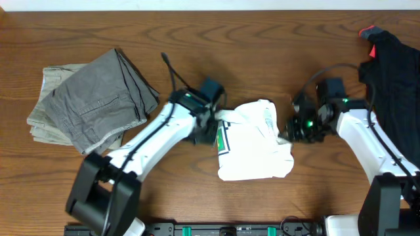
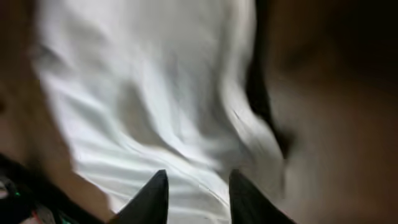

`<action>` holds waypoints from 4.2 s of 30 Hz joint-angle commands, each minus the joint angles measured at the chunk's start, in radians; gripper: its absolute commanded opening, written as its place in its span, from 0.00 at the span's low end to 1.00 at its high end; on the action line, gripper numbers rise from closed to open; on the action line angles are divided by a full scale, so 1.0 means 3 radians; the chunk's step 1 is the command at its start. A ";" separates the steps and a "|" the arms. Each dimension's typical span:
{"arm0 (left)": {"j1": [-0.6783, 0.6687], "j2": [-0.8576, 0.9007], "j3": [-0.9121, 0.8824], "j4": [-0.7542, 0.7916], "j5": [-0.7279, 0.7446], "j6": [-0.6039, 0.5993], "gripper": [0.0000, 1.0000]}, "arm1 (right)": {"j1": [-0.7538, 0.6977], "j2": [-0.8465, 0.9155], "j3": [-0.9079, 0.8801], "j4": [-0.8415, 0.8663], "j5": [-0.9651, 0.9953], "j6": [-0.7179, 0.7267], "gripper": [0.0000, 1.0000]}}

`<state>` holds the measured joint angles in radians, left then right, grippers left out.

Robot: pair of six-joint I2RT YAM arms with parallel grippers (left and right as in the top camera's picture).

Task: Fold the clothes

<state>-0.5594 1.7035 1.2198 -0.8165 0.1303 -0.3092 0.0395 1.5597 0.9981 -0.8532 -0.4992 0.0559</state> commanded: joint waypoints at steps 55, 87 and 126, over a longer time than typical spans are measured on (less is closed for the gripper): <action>0.0303 0.0601 0.0027 0.1174 0.0151 0.0230 0.74 | 0.0252 0.0711 0.0121 0.1054 -0.0127 0.1006 0.01; -0.0134 0.1063 0.0027 0.1968 0.0849 0.0375 0.09 | 0.0148 0.0711 0.0121 0.0674 0.0249 0.0465 0.01; -0.0142 0.0169 -0.0179 0.0573 0.0865 0.0427 0.47 | 0.0671 0.0678 0.0169 0.0299 0.0497 0.0239 0.05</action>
<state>-0.5785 1.7363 1.1816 -0.6384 0.3893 -0.1829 0.2062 1.7718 1.0882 -0.7753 -0.5781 0.0269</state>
